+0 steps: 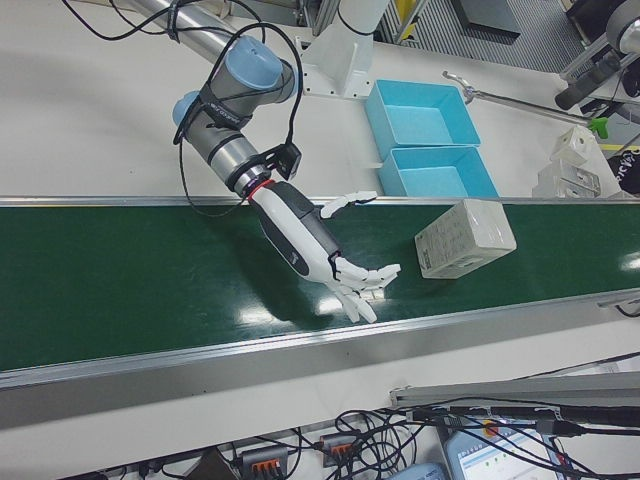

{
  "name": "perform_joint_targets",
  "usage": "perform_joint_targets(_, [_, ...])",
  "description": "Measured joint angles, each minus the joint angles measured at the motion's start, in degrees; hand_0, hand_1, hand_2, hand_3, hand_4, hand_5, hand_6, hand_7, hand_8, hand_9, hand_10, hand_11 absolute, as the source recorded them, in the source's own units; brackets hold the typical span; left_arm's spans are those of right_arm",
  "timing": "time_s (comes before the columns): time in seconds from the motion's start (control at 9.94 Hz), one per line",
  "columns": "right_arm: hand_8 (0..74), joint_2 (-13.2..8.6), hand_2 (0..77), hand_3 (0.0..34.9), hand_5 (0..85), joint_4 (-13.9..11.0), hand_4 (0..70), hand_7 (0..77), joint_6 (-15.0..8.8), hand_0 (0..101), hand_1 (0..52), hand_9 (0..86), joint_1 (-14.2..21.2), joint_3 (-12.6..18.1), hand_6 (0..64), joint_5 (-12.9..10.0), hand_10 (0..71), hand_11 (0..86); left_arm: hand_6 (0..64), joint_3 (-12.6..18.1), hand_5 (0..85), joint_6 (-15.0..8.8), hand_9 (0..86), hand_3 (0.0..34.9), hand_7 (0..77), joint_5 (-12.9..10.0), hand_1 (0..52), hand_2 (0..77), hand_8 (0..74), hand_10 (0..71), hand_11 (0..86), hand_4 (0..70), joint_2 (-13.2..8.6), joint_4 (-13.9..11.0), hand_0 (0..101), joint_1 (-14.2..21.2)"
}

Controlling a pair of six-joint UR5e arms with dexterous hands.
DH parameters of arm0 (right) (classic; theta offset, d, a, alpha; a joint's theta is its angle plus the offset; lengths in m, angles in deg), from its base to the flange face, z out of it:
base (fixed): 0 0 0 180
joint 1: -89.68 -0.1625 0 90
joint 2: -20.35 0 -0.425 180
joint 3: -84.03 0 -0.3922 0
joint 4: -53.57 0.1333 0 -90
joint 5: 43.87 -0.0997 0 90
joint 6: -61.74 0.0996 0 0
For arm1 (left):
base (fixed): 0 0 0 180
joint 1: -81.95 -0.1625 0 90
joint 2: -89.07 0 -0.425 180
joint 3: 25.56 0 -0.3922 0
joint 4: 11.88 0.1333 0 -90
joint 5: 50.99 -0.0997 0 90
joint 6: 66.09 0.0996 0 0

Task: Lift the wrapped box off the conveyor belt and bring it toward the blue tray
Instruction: 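Move the right hand along the belt toward the wrapped white box, then close the right hand fingers around the wrapped white box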

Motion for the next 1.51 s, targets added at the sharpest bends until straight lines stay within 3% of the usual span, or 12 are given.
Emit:
perform_joint_targets(0.4, [1.6, -3.4, 18.0, 5.9, 24.5, 0.0, 21.3, 28.4, -1.1, 50, 16.4, 4.4, 2.2, -3.2, 9.3, -0.8, 0.0, 1.6, 0.0, 0.0, 1.1, 0.0, 0.0, 0.0, 0.5, 0.0, 0.0, 1.1, 0.5, 0.5, 0.0, 0.0, 0.0, 0.0, 0, 0.0])
perform_joint_targets(0.5, [1.6, -3.7, 18.0, 5.9, 24.5, 0.0, 21.3, 28.4, -1.3, 50, 16.4, 4.4, 2.5, -3.3, 9.3, -0.9, 0.0, 1.6, 0.0, 0.0, 1.1, 0.0, 0.0, 0.0, 0.5, 0.0, 0.0, 1.1, 0.5, 0.5, 0.0, 0.0, 0.0, 0.0, 0, 0.0])
perform_joint_targets(0.8, [1.1, -3.8, 14.7, 11.8, 25.1, 0.0, 15.8, 24.5, -1.6, 51, 18.0, 3.3, 3.4, -3.4, 7.1, -0.8, 0.0, 1.6, 0.0, 0.0, 1.1, 0.0, 0.0, 0.0, 0.5, 0.0, 0.0, 0.5, 0.5, 0.5, 0.5, 0.0, 0.0, 0.0, 0, 0.0])
perform_joint_targets(1.01, [0.5, -4.0, 14.7, 12.5, 22.9, -0.1, 14.2, 21.8, -1.7, 51, 18.0, 3.3, 4.2, -3.4, 6.0, -0.8, 0.0, 1.6, 0.0, 0.0, 1.1, 0.0, 0.0, 0.0, 0.5, 0.0, 0.0, 1.1, 0.5, 0.5, 0.0, 0.0, 0.0, 0.0, 0, 0.0])
perform_joint_targets(1.21, [0.5, -4.3, 14.2, 14.5, 22.9, -0.1, 14.2, 22.9, -1.7, 52, 19.6, 3.3, 4.5, -3.4, 5.5, -0.8, 0.0, 1.6, 0.0, 0.0, 1.1, 0.0, 0.0, 0.0, 0.5, 0.0, 0.0, 1.1, 0.5, 0.0, 0.0, 0.0, 0.0, 0.0, 0, 0.0])
perform_joint_targets(1.31, [0.5, -4.3, 14.2, 17.5, 23.5, -0.1, 13.1, 22.9, -1.6, 52, 19.6, 3.3, 4.6, -3.3, 5.5, -0.8, 0.0, 1.6, 0.0, 0.0, 1.1, 0.0, 0.0, 0.0, 0.5, 0.0, 0.0, 0.5, 0.5, 0.0, 0.0, 0.0, 0.0, 0.0, 0, 0.0])
perform_joint_targets(1.51, [0.5, -4.4, 14.2, 18.3, 23.5, -0.2, 13.1, 22.9, -1.7, 52, 19.6, 3.3, 4.6, -3.2, 5.5, -0.8, 0.0, 1.6, 0.0, 0.0, 1.1, 0.0, 0.0, 0.0, 0.5, 0.0, 0.0, 1.1, 0.5, 0.5, 0.0, 0.0, 0.0, 0.0, 0, 0.0])
